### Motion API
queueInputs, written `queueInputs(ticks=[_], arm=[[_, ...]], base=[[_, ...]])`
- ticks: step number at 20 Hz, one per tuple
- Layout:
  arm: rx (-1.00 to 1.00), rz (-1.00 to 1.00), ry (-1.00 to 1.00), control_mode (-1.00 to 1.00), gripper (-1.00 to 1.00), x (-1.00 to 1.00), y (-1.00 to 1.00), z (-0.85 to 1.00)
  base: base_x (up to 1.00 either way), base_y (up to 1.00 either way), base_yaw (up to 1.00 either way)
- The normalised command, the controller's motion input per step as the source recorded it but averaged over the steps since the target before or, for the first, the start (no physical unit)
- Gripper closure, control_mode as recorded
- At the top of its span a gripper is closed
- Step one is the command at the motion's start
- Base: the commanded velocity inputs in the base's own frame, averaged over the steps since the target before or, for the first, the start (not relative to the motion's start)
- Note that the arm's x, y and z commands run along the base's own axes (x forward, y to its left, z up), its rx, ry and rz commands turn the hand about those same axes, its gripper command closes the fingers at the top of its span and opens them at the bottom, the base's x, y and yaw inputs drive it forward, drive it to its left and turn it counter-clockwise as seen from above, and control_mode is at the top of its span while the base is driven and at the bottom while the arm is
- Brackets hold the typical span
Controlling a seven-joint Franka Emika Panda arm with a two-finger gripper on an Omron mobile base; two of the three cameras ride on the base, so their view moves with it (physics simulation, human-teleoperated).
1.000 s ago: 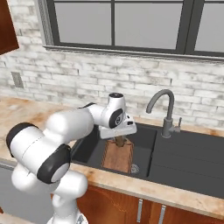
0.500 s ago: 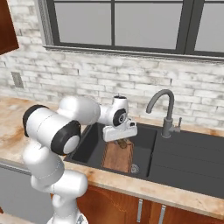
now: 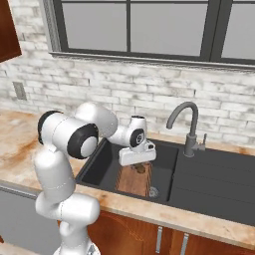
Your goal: Move the cutting board and knife to the sink. Then move spray from the cabinet to the counter.
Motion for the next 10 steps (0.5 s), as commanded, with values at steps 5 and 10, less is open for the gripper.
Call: queueInputs(ticks=[5,10], arm=[[0.0,0.01,0.03,-1.0,1.0,0.28,0.0,-0.4],[0.0,0.02,0.02,-1.0,1.0,0.27,0.0,-0.39]], base=[[0.0,0.0,0.0],[0.0,0.0,0.0]])
